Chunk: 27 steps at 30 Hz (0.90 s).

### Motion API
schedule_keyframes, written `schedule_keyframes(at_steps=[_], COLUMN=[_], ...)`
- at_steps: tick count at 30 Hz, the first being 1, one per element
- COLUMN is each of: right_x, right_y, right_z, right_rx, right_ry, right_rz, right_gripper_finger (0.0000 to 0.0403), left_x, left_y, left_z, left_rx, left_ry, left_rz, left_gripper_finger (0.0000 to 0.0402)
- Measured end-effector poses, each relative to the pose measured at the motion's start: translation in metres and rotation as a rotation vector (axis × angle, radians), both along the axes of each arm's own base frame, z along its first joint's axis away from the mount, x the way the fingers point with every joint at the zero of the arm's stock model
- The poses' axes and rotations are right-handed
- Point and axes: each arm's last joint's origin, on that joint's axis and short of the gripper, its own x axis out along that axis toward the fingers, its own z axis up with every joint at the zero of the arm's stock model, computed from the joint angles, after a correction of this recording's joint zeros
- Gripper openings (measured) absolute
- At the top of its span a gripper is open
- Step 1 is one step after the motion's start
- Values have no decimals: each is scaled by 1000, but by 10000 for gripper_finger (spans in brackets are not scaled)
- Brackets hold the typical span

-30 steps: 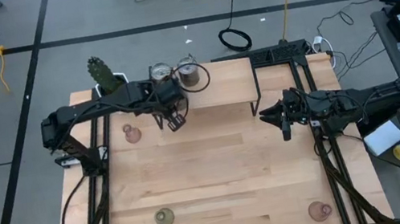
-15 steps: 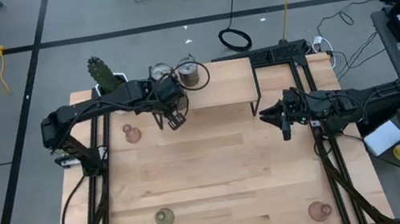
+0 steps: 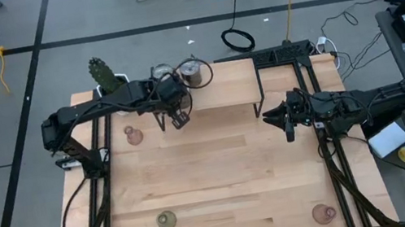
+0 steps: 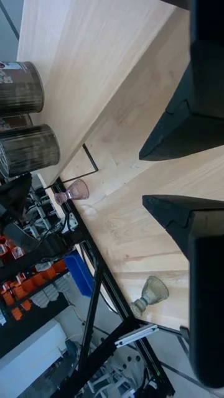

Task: Pick & Place candle stick holders
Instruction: Put the silver scented candle on the shelf, then put the top pink glass candle holder on the shelf

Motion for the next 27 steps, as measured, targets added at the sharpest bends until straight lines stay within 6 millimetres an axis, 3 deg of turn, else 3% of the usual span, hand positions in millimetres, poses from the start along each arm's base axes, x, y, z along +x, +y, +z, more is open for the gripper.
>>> schedule_keyframes(at_steps=[12, 21, 27], right_x=[0, 0, 0], right_y=[0, 0, 0], right_z=[0, 0, 0], right_rx=[3, 3, 3], right_ry=[0, 0, -2], right_rz=[0, -1, -1], right_gripper_finger=[90, 90, 90], left_x=[-3, -45, -69], left_y=[-5, -59, -81], left_z=[4, 69, 63], left_rx=[-25, -154, -255], left_ry=[-4, 47, 69], left_rz=[22, 128, 214], left_gripper_finger=[2, 9, 10])
